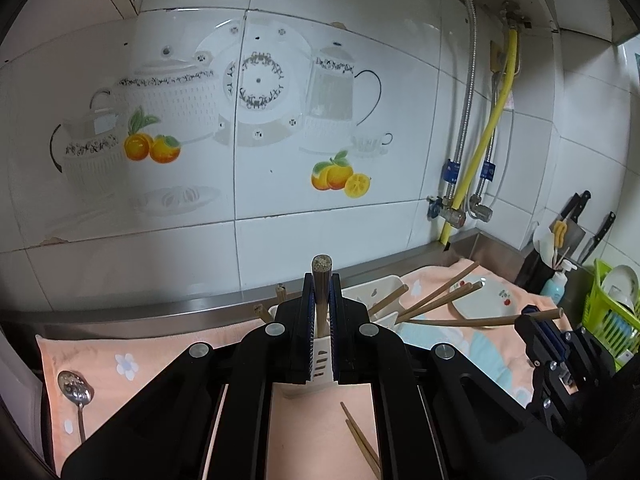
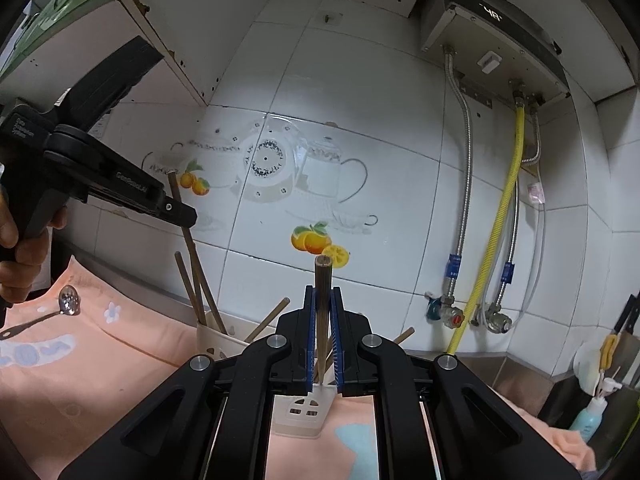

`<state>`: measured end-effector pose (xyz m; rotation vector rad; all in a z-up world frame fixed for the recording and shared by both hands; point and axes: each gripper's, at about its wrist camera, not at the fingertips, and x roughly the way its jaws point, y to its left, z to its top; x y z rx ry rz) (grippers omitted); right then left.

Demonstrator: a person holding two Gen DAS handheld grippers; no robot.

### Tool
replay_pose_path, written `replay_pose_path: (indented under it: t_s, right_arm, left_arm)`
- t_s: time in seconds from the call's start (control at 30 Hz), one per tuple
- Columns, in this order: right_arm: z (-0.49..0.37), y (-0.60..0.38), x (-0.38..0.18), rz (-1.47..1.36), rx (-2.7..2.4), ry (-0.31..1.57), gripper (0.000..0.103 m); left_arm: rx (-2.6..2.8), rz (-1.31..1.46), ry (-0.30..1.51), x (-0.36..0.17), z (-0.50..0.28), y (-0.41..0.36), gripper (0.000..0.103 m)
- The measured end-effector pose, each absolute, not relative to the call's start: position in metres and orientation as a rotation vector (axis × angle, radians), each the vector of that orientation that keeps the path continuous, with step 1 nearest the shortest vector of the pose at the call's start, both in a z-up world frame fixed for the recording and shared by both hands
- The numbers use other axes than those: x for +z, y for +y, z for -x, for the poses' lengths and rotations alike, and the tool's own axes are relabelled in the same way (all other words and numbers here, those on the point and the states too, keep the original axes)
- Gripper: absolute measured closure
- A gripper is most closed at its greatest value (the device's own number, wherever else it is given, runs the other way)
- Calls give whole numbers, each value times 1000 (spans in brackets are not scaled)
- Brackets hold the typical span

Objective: Organize utensils
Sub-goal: 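Lower both chopsticks into the beige holder and open both grippers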

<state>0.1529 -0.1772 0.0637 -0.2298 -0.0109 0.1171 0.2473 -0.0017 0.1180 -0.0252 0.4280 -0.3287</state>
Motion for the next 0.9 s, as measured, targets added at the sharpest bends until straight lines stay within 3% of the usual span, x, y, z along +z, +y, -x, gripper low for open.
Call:
replay_pose_path:
  t_s: [0.63,0.73,0.8,0.9]
  right_arm:
    - [-212,-171,25,268,84,167,95]
    - [-213,-169,24,286,70,161,85]
    - [-212,-169,24,292,69,159,71]
    - [-208,-169,25,301,61,152,66]
  left_arm:
    - [-344,53,504,101,-269,-1,97]
    - [-340,62,509,100,-272,1,97]
    - [-343,68,509,100,-273,3,96]
    - [-351,68,506,100,-272,3,94]
